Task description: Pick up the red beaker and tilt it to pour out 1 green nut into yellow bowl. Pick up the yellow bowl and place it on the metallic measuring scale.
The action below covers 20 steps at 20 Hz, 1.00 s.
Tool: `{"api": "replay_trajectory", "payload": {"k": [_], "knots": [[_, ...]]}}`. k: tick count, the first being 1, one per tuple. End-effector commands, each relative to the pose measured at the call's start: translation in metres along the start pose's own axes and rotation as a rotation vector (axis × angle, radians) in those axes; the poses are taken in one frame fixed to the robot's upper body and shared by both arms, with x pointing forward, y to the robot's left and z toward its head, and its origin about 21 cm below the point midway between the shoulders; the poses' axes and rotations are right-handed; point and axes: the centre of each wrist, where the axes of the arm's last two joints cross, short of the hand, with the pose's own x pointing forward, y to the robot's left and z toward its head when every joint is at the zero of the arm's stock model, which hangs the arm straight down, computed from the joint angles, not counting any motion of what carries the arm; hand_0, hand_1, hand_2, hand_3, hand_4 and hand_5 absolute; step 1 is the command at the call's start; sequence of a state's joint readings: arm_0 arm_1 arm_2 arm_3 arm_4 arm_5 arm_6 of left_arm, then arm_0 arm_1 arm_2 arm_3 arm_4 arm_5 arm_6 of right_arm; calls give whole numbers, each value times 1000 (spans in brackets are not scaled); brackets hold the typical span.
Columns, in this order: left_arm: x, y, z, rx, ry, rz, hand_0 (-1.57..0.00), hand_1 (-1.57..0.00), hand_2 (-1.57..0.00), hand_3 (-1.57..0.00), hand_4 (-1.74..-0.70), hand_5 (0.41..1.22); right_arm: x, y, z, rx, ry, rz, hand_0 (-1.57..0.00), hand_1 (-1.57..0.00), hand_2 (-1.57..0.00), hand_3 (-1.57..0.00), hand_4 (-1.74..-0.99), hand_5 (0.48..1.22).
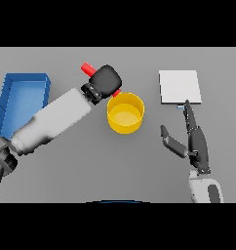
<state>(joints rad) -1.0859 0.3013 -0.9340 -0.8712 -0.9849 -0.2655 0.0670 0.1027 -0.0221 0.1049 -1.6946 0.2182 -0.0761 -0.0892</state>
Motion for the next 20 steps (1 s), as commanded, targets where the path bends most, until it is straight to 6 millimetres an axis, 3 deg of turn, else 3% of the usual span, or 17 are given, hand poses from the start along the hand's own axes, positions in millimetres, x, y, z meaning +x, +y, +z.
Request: {"api": "replay_trajectory", "payload": {"k": [1, 11, 16, 20], "knots": [[6, 3, -2, -6, -4, -41, -1571, -1571, -1571, -1522, -1734, 1220, -1, 2, -2, -1, 29, 1, 1, 1, 1, 1, -1291, 634], [8, 25, -16, -70, -36, -385, -1571, -1571, -1571, -1566, -1737, 1221, -4, 3, 1, -17, 30, 51, 1, 1, 1, 1, -1250, 583], [17, 36, -20, -88, -72, -530, -1571, -1571, -1571, -1569, -1734, 1221, -5, 4, -2, -12, 24, 61, 1, 1, 1, 1, -1204, 591], [15, 37, -23, -83, -100, -622, -1571, -1571, -1571, -1570, -1734, 1221, -6, 5, 3, -18, 12, 77, 1, 1, 1, 1, -1210, 594]]}}
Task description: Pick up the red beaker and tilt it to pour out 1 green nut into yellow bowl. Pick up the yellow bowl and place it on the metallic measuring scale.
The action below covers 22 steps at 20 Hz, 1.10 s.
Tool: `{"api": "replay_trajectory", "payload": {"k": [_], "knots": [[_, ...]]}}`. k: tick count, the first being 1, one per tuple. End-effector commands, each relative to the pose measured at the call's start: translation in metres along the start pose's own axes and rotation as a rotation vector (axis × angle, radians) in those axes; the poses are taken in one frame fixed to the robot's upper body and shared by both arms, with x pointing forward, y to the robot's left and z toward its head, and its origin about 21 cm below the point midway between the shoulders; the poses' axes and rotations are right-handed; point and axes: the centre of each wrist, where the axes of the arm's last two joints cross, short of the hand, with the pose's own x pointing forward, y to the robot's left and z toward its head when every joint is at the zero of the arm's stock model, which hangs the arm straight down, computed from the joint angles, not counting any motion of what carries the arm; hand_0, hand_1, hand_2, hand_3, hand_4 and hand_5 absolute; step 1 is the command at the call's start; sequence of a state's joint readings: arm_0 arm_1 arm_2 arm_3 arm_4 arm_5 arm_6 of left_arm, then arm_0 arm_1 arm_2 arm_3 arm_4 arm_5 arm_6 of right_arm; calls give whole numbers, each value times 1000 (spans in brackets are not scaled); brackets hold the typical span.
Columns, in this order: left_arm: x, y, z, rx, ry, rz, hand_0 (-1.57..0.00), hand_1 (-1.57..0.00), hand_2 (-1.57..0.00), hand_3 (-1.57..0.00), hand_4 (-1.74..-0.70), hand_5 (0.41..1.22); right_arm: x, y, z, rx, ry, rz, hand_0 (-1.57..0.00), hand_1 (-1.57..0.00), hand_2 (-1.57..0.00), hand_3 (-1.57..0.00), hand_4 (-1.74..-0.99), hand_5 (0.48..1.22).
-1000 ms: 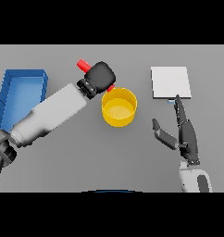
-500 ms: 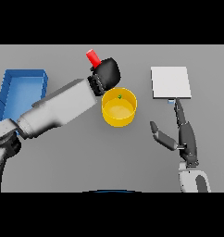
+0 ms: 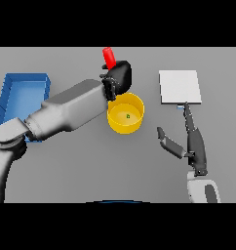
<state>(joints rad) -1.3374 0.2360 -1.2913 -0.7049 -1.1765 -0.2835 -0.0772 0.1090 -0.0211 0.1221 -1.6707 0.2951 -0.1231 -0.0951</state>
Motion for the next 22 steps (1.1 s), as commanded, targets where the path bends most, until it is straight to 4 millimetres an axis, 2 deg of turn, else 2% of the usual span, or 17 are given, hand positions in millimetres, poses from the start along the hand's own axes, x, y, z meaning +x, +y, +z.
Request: {"api": "replay_trajectory", "payload": {"k": [1, 3, 4, 5, 6, 8, 10, 12, 14, 16, 20, 22], "knots": [[-8, 2, 2, -2, -4, -8, -1571, -1571, -1571, -1570, -1733, 1221, 1, 0, 0, 0, -4, -2, 1, 1, 1, 1, -1207, 594], [-28, 8, 5, 6, 23, 4, -1571, -1571, -1571, -1571, -1730, 1221, 2, -1, -3, -8, 2, -4, 1, 1, 1, 1, -1206, 592], [-46, 9, 10, 19, 49, 7, -1571, -1571, -1571, -1571, -1729, 1221, 3, -1, -5, -6, -5, -4, 1, 1, 1, 1, -1209, 592], [-60, 9, 14, 36, 75, 19, -1571, -1571, -1571, -1494, -1727, 1221, 4, -1, -6, -6, -10, 4, 1, 1, 1, 1, -1203, 592], [-77, 9, 18, 35, 115, 31, -1571, -1571, -1399, -1509, -1676, 1221, 4, 1, -6, -4, -9, 0, 1, 1, 1, 1, -1201, 592], [-114, 13, 34, 65, 188, 74, -1571, -1571, -1461, -1041, -1699, 1221, 1, 5, -6, 10, -7, -13, 1, 1, 1, 1, -1186, 596], [-143, 11, 46, 76, 261, 141, -1571, -1571, -1501, -1232, -1705, 1221, 2, 0, -7, 9, -10, -36, 1, 1, 1, 1, -1181, 593], [-172, 11, 60, 68, 364, 267, -1571, -1571, -1526, -1354, -1715, 1221, 3, -2, -7, 16, -14, -67, 1, 1, 1, 1, -1183, 595], [-196, -14, 75, 72, 467, 482, -1571, -1571, -1542, -1380, -1723, 1221, 4, 4, -12, 21, -17, -67, 1, 1, 1, 1, -1200, 596], [-210, -53, 90, 61, 599, 727, -1571, -1571, -1553, -1365, -1729, 1221, 3, 2, -10, 26, -26, -66, 1, 1, 1, 1, -1209, 593], [-213, -123, 116, 170, 733, 1130, -1571, -1571, -1563, -1396, -1736, 1221, 0, -2, -10, 34, -28, -66, 1, 1, 1, 1, -1222, 587], [-204, -158, 127, 207, 793, 1285, -1571, -1571, -1566, -1426, -1738, 1221, -3, -7, -9, 43, -32, -56, 1, 1, 1, 1, -1222, 586]]}}
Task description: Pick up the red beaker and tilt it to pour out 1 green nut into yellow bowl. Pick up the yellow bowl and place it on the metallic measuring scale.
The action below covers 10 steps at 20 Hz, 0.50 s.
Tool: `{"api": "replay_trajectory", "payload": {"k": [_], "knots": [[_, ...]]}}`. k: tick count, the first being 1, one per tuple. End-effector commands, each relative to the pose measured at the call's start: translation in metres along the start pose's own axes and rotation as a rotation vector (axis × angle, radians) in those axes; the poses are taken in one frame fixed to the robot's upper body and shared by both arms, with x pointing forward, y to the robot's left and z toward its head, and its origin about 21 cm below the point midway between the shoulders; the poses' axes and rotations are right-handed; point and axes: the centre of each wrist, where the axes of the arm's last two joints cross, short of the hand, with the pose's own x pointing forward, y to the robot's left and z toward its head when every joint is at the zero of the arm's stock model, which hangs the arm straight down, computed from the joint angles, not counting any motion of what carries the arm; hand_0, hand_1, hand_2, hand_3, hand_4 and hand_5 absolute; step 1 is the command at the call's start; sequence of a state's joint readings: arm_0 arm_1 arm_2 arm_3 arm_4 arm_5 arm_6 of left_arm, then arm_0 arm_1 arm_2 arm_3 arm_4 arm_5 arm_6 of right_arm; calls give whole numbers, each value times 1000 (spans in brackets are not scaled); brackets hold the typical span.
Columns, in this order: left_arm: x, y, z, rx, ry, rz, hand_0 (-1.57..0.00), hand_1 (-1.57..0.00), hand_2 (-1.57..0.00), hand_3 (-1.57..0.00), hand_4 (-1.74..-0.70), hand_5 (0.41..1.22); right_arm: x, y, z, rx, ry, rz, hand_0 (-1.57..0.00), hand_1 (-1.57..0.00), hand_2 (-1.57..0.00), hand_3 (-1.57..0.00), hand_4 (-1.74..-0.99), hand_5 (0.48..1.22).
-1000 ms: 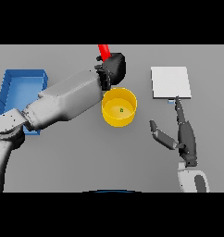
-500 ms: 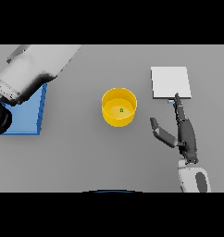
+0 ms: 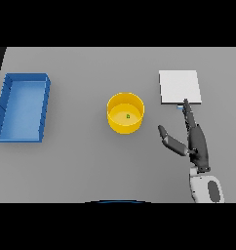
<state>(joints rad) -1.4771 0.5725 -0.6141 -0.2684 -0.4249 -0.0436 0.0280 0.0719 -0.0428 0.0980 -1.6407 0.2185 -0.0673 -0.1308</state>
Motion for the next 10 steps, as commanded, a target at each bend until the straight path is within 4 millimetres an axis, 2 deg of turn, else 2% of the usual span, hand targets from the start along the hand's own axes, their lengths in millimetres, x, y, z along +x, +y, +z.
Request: {"api": "replay_trajectory", "payload": {"k": [1, 3, 6, 10], "knots": [[-13, -5, 3, 18, 41, 73, -1571, -1571, -1567, -1428, -1739, 1221, 0, 2, 0, 7, -9, -1, 1, 1, 1, 1, -1226, 587], [-41, -21, 11, 64, 152, 188, -1571, -1571, -1569, -1415, -1739, 1221, 2, 0, -1, 9, -17, 8, 1, 1, 1, 1, -1217, 595], [-70, -52, 29, 110, 281, 349, -1571, -1571, -1570, -1445, -1740, 1221, -3, -1, -1, 19, 5, 31, 1, 1, 1, 1, -1212, 610], [-86, -97, 63, 113, 439, 478, -1571, -1571, -1570, -1452, -1741, 1221, 1, 0, -1, 39, -7, 51, 1, 1, 1, 1, -1210, 649]]}}
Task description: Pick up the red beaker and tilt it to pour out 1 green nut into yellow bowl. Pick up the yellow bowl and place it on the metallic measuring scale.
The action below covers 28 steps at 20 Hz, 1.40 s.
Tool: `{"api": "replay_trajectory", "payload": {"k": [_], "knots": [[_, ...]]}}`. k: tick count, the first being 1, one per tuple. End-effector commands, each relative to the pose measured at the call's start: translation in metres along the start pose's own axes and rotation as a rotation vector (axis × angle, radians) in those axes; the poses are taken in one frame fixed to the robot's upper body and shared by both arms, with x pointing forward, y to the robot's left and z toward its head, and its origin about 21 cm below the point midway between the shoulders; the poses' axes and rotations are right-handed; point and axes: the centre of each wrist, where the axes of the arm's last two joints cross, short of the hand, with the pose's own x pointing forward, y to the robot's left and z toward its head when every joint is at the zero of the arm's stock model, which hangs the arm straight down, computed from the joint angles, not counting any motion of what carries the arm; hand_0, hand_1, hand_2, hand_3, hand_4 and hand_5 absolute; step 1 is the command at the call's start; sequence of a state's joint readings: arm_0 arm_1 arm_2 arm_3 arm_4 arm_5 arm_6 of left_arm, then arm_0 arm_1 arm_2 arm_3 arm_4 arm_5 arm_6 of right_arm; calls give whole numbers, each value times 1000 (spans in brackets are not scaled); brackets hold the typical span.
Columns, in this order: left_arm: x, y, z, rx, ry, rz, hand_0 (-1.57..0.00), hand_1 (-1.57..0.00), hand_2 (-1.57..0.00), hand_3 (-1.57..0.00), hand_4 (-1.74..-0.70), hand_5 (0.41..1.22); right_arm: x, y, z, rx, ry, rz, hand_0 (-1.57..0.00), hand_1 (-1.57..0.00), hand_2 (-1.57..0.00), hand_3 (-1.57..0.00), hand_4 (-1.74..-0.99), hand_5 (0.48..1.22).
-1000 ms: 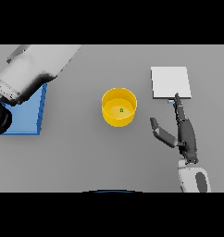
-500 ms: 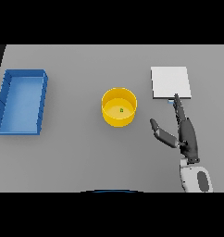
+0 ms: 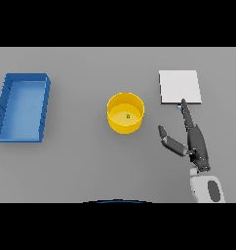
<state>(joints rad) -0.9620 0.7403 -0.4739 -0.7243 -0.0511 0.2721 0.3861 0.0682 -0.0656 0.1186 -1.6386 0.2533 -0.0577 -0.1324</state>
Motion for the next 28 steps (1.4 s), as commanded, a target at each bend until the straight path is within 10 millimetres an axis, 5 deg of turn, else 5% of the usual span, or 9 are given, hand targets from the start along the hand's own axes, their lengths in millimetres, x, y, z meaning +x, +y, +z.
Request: {"api": "replay_trajectory", "payload": {"k": [1, 9, 12, 14, 17, 18, 19, 22, 28], "knots": [[-6, -4, 7, 8, 23, 13, -1571, -1571, -1571, -1450, -1741, 1221, 0, -3, -1, 2, 7, -1, 1, 1, 1, 1, -1206, 653], [-58, -39, 56, -25, 145, 88, -1571, -1571, -1571, -1509, -1741, 1221, -1, 3, 0, 9, 9, -2, 1, 1, 1, 1, -1217, 666], [-63, -47, 64, -37, 180, 83, -1571, -1571, -1571, -1539, -1741, 1117, -2, -2, -1, 2, 8, 13, 1, 1, 1, 1, -1207, 665], [-68, -54, 69, -45, 204, 60, -1571, -1571, -1571, -1551, -1741, 967, 0, 1, 0, 0, -14, 9, 1, 1, 1, 1, -1205, 664], [-70, -49, 73, -142, 181, 12, -1564, -1449, -1432, -1362, -1374, 830, -3, 4, 6, 5, -8, 6, 1, 1, 1, 1, -1192, 663], [-69, -47, 73, -193, 185, 15, -1457, -1180, -1187, -1129, -1229, 803, -2, 1, 6, 1, -10, -1, 1, 1, 1, 1, -1188, 663], [-69, -47, 78, -246, 189, 6, -1166, -944, -959, -903, -1120, 778, 0, 0, 4, -7, -12, 7, 1, 1, 1, 1, -1187, 664], [-69, -36, 81, -323, 177, -31, -596, -483, -490, -462, -916, 723, 0, 2, 5, -10, 0, 14, 1, 1, 1, 1, -1182, 667], [-69, -35, 77, -340, 156, 9, -156, -126, -128, -120, -797, 678, 2, 2, 5, 6, 19, 13, 1, 1, 1, 1, -1187, 663]]}}
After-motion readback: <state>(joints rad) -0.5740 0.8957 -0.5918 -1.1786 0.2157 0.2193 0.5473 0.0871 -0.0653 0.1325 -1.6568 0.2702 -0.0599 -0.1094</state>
